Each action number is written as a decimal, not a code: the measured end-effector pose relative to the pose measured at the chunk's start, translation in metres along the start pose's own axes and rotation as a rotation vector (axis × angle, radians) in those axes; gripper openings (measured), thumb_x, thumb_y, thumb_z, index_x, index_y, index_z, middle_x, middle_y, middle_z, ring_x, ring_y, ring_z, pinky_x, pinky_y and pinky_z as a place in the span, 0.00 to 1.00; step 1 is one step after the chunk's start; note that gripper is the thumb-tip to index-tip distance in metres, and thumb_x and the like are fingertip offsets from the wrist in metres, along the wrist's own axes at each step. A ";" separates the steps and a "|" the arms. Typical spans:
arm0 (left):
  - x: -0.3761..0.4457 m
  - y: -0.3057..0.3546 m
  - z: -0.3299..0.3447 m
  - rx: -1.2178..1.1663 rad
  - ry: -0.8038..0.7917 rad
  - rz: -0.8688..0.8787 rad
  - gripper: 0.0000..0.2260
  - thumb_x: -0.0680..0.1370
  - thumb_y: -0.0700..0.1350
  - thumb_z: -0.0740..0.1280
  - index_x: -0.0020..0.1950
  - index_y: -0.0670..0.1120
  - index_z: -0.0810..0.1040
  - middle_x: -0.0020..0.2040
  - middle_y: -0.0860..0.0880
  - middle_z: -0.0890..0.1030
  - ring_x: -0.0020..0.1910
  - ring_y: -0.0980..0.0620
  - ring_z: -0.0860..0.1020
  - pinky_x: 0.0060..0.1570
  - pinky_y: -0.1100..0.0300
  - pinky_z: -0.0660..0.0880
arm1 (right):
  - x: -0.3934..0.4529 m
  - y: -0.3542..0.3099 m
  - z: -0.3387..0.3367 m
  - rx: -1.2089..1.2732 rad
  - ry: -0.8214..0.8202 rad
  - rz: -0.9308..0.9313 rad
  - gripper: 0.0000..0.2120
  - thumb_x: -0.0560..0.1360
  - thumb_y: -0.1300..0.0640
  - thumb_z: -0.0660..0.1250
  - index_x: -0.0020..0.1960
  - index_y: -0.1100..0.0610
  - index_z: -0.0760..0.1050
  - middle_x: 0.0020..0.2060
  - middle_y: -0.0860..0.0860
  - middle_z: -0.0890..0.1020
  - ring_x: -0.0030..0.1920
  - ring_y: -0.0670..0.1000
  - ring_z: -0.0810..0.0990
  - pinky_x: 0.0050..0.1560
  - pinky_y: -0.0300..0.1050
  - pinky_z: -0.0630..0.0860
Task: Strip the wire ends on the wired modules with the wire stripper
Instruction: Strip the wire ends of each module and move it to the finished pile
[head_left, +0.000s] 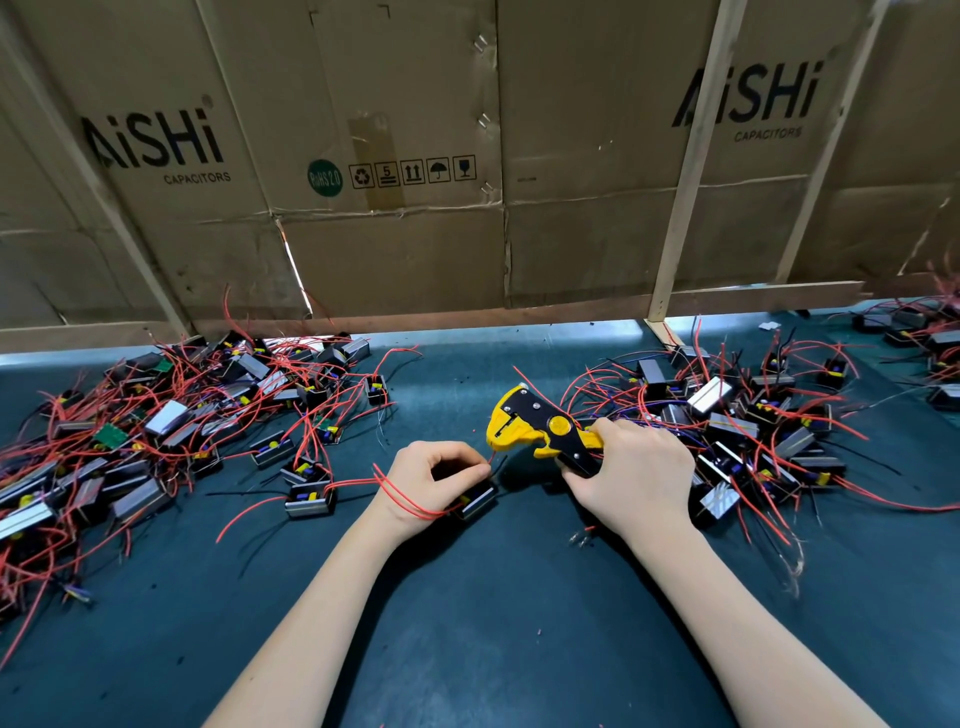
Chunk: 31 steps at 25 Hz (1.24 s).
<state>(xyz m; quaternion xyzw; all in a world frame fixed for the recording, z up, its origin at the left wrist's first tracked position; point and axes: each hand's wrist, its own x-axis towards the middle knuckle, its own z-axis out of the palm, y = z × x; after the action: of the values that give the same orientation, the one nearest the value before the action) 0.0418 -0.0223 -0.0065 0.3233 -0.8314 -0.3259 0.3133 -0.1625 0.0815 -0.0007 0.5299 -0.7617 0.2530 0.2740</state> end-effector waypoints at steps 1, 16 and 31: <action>0.000 0.000 0.000 0.004 0.002 0.002 0.06 0.76 0.40 0.72 0.39 0.49 0.84 0.34 0.61 0.82 0.37 0.64 0.79 0.46 0.69 0.73 | 0.000 0.000 0.000 -0.008 -0.007 0.005 0.23 0.50 0.43 0.84 0.29 0.57 0.75 0.23 0.52 0.76 0.24 0.56 0.77 0.31 0.40 0.63; -0.001 0.000 -0.002 -0.032 -0.018 -0.009 0.08 0.76 0.41 0.72 0.38 0.52 0.84 0.35 0.56 0.84 0.37 0.62 0.79 0.46 0.64 0.75 | -0.003 0.010 0.011 -0.045 0.003 0.012 0.22 0.57 0.44 0.79 0.41 0.58 0.76 0.35 0.54 0.79 0.38 0.59 0.78 0.42 0.51 0.69; -0.002 0.003 -0.002 -0.005 -0.003 -0.012 0.05 0.76 0.40 0.72 0.40 0.46 0.84 0.34 0.58 0.82 0.36 0.63 0.78 0.47 0.61 0.75 | -0.002 0.000 0.002 -0.012 -0.143 0.054 0.20 0.65 0.38 0.74 0.39 0.55 0.78 0.34 0.53 0.82 0.38 0.60 0.82 0.35 0.45 0.64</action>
<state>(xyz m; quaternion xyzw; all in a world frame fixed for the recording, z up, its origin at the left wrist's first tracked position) 0.0432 -0.0194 -0.0037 0.3270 -0.8290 -0.3305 0.3109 -0.1620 0.0813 -0.0039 0.5240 -0.7949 0.2174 0.2150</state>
